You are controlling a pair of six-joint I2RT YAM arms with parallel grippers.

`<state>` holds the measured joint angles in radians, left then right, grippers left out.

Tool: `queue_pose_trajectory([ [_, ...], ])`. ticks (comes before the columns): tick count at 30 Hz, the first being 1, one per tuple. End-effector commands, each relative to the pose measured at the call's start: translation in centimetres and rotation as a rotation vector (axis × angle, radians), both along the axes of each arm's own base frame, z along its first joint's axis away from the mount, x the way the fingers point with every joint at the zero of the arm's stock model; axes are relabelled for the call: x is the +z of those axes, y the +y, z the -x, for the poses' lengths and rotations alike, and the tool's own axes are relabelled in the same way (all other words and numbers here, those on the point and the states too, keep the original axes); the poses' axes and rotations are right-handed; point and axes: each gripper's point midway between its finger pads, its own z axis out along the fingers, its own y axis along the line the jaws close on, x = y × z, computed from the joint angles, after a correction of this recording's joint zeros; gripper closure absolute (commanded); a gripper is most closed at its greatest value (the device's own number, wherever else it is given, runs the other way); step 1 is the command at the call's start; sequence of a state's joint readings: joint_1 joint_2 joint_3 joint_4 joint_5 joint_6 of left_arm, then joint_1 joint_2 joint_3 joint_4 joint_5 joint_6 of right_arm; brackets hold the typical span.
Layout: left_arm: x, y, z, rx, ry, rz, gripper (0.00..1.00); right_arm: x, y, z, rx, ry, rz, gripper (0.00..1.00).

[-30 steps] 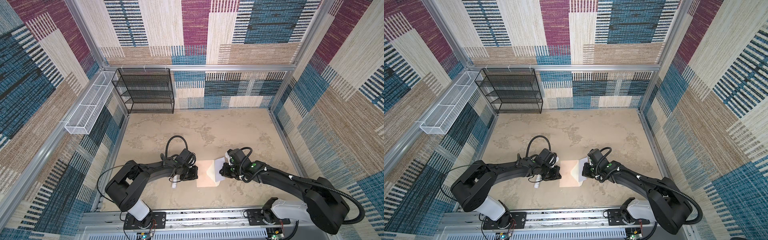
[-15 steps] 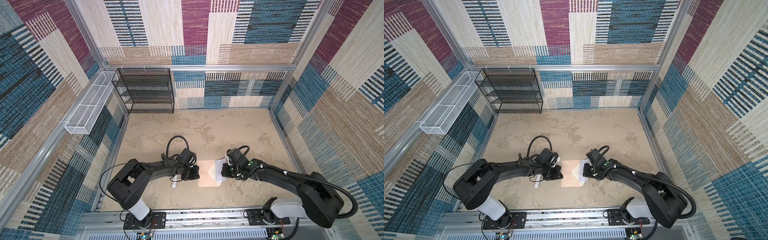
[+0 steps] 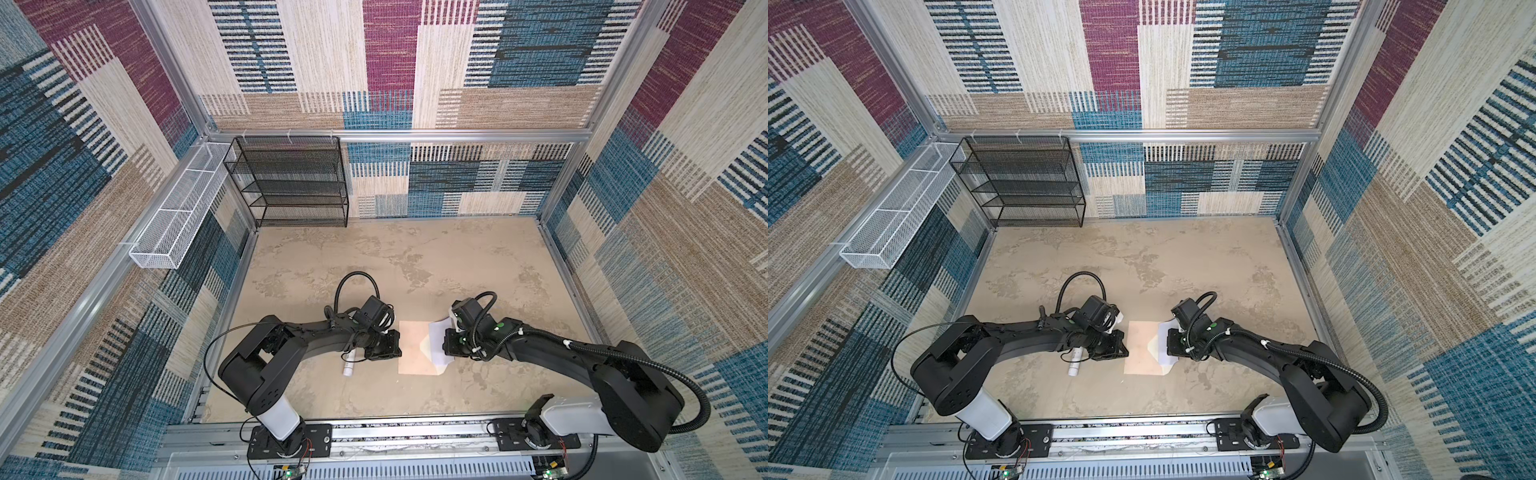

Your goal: Place the letter into the envelope and seal it

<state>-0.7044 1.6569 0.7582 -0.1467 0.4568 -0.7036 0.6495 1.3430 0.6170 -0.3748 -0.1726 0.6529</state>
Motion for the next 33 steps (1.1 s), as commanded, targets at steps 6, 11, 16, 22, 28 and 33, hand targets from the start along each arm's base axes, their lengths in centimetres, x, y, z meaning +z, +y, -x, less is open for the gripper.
queue_pose_trajectory([
  [6, -2.3, 2.6, 1.0, 0.015, 0.036, -0.148, 1.0, 1.2, -0.2, -0.3, -0.011, -0.017, 0.007, 0.77],
  [11, -2.4, 2.7, 1.0, 0.012, 0.038, -0.151, 1.0, 1.2, -0.1, -0.1, -0.004, -0.001, 0.011, 0.77],
  [16, -2.6, 2.8, 1.2, 0.012, 0.041, -0.156, 1.0, 1.3, -0.3, -0.1, -0.005, -0.001, 0.024, 0.7],
  [22, -2.7, 3.0, 1.3, 0.012, 0.042, -0.161, 1.0, 1.2, -0.1, 0.2, 0.004, 0.019, 0.014, 0.92],
  [28, -2.7, 3.2, 1.4, 0.016, 0.045, -0.17, 1.0, 1.3, -0.4, 0.5, 0.0, 0.03, 0.024, 0.96],
  [33, -2.8, 3.2, 1.5, 0.013, 0.047, -0.171, 1.0, 1.2, -0.6, 0.7, 0.004, 0.042, 0.033, 0.97],
])
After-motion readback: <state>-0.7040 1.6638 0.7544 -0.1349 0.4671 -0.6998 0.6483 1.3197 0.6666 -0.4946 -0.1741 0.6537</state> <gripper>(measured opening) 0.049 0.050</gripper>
